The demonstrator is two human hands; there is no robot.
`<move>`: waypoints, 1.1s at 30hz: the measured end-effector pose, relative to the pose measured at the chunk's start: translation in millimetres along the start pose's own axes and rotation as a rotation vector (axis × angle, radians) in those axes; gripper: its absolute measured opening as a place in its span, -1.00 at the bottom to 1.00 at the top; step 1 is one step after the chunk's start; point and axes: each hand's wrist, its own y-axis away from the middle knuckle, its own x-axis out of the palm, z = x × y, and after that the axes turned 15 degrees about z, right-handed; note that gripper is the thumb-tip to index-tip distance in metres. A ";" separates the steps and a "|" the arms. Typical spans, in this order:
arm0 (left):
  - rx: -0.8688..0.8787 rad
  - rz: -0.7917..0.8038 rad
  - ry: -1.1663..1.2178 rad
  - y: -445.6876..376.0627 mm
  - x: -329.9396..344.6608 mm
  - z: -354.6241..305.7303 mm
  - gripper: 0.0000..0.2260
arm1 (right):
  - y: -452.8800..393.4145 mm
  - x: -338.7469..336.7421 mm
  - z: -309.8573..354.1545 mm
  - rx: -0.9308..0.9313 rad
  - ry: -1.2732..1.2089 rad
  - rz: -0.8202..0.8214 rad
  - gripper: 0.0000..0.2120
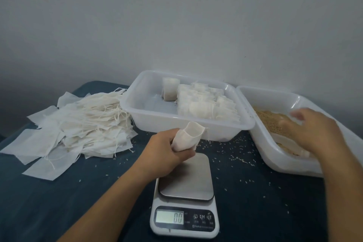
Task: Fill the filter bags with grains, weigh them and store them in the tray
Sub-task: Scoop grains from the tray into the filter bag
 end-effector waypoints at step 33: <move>-0.184 -0.227 -0.110 -3.8 -4.7 13.6 -0.86 | 68.8 -1.4 33.7 -0.399 -0.432 0.081 -0.60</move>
